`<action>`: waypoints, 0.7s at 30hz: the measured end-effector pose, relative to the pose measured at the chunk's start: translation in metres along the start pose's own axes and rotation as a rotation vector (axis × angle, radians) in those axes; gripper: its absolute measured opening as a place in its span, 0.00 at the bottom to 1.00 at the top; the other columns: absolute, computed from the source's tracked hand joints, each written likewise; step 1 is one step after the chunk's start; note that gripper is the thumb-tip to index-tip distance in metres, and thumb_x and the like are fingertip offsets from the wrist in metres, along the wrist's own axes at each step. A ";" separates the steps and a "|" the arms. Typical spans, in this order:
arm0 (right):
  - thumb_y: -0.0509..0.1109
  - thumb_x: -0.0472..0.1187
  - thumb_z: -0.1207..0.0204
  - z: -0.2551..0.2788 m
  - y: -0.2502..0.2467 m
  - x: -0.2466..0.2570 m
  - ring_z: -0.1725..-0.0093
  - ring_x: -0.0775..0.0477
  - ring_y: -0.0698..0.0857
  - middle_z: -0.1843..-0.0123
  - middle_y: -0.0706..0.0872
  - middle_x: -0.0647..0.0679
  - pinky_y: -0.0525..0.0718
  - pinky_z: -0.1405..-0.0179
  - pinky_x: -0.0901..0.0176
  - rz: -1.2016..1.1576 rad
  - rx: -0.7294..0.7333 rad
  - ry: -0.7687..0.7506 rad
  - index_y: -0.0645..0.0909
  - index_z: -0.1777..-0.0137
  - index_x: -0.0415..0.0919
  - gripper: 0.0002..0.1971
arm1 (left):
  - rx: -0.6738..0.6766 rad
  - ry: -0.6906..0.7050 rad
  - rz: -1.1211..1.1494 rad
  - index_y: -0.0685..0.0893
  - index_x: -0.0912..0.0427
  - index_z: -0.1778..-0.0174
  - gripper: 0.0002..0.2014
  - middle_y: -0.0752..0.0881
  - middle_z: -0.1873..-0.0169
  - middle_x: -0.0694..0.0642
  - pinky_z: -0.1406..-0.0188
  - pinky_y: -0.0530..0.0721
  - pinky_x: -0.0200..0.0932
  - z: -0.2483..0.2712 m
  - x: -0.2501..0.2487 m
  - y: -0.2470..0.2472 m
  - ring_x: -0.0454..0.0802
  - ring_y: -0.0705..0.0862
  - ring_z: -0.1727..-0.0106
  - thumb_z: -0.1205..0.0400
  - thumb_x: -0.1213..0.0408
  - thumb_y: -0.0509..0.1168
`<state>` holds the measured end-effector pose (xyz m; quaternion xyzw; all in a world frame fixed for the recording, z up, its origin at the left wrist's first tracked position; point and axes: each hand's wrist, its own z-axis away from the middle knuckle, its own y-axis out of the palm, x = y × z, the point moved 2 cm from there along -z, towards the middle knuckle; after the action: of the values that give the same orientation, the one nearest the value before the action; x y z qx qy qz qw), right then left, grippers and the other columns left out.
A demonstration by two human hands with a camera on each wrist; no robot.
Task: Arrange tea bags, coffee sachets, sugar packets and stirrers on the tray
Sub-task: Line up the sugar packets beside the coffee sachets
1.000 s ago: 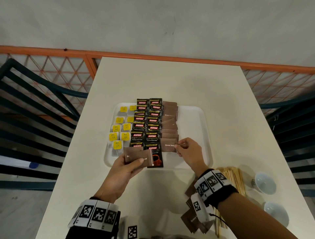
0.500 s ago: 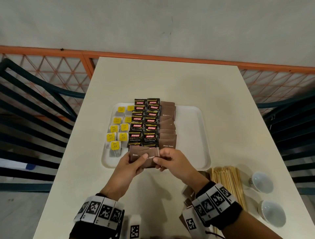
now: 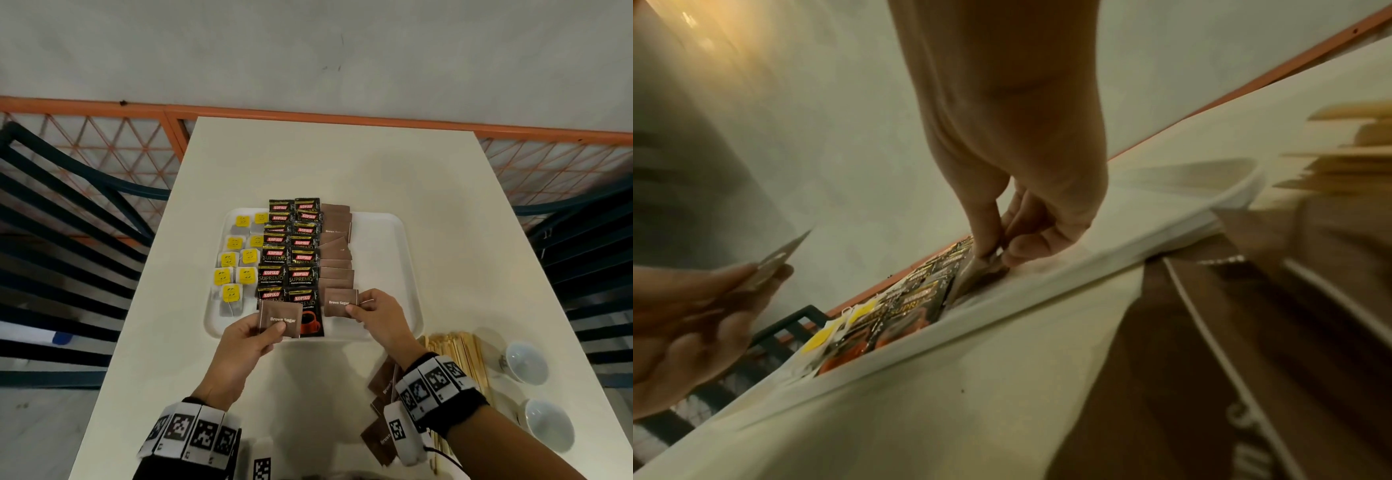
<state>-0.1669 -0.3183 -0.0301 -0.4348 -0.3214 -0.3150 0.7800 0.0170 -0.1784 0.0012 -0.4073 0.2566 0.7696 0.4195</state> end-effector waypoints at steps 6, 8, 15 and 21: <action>0.77 0.41 0.31 -0.002 0.007 0.003 0.63 0.50 0.81 0.64 0.84 0.48 0.80 0.61 0.62 0.067 -0.079 -0.047 0.78 0.58 0.40 0.10 | -0.002 0.026 -0.124 0.86 0.51 0.49 0.10 0.90 0.57 0.50 0.57 0.80 0.34 -0.001 -0.005 0.012 0.44 0.84 0.56 0.19 0.69 0.64; 0.77 0.41 0.31 -0.001 0.007 0.003 0.68 0.56 0.76 0.68 0.80 0.51 0.73 0.67 0.69 0.084 -0.108 -0.052 0.78 0.58 0.39 0.10 | 0.058 0.001 -0.118 0.86 0.55 0.45 0.11 0.90 0.54 0.53 0.55 0.83 0.33 -0.005 -0.005 0.021 0.45 0.86 0.55 0.18 0.71 0.61; 0.73 0.43 0.26 0.014 -0.013 0.001 0.72 0.56 0.75 0.71 0.78 0.53 0.73 0.75 0.78 0.121 -0.128 -0.089 0.77 0.57 0.42 0.08 | -0.025 0.220 -0.543 0.84 0.55 0.57 0.04 0.84 0.64 0.43 0.65 0.74 0.19 -0.022 -0.004 0.054 0.37 0.82 0.59 0.25 0.68 0.71; 0.70 0.45 0.25 0.045 -0.050 -0.016 0.70 0.59 0.80 0.66 0.85 0.51 0.75 0.75 0.79 0.148 -0.108 -0.083 0.80 0.56 0.45 0.04 | -0.025 0.282 -0.726 0.81 0.59 0.57 0.06 0.79 0.68 0.44 0.68 0.74 0.23 -0.034 0.005 0.074 0.41 0.80 0.63 0.26 0.66 0.72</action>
<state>-0.2249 -0.2961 0.0001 -0.5113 -0.3029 -0.2553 0.7626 -0.0343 -0.2395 -0.0169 -0.5786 0.1415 0.5105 0.6201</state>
